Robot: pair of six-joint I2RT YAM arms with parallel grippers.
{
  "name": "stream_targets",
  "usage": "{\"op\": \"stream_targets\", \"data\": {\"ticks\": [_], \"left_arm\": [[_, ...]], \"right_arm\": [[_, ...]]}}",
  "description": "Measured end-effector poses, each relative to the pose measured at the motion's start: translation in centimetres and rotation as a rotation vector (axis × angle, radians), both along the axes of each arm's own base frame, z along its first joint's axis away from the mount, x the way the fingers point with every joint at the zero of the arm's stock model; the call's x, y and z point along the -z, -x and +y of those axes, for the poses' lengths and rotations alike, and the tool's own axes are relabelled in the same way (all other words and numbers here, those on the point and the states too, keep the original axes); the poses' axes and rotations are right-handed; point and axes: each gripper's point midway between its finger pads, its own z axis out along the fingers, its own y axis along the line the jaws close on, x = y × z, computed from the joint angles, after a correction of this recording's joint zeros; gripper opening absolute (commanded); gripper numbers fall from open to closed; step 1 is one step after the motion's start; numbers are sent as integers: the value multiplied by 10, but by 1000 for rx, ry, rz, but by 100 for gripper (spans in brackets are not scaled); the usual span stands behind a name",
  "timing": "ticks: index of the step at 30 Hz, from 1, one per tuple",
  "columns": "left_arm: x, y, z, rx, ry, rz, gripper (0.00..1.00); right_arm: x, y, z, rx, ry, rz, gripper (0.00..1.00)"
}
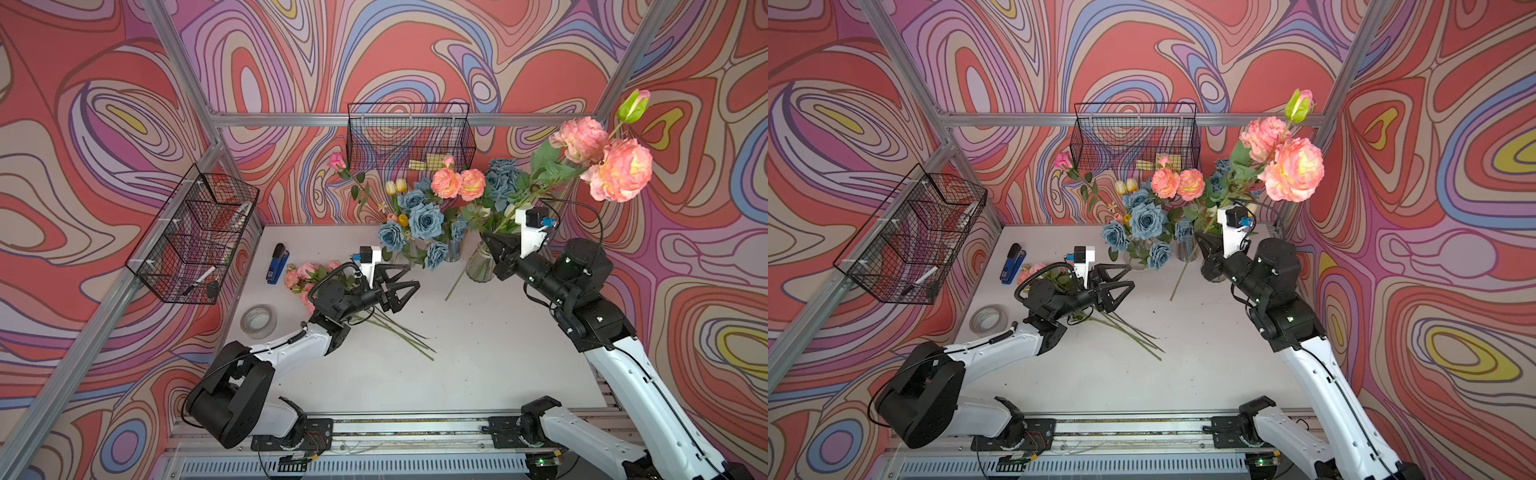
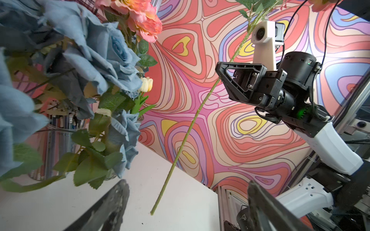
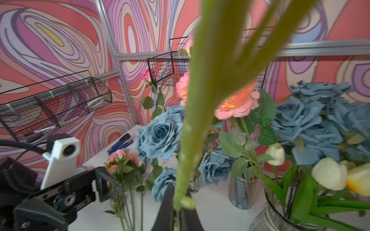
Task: Pick out pink flowers from the vase
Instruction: Place the flower at the center of the board.
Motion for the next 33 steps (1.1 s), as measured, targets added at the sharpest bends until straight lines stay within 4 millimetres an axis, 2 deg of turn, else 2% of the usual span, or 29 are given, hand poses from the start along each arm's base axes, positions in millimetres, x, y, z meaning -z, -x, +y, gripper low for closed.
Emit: {"op": "stream_targets", "data": {"ticks": [10,15,19,25,33], "left_arm": [[-26,8,-10,100,7,-59,88],[-30,8,-14,121,-23,-82,85],[-23,5,-18,115,-71,-86,81],[-11,-4,-18,66,-142,-69,67],[-33,-8,-19,49,-143,-109,47]], "right_arm": [[19,4,40,-251,-54,109,0],[23,3,57,-361,-104,156,0],[19,3,69,-450,-148,183,0],[15,4,79,-531,-196,202,0],[11,1,85,-581,-233,209,0]]}}
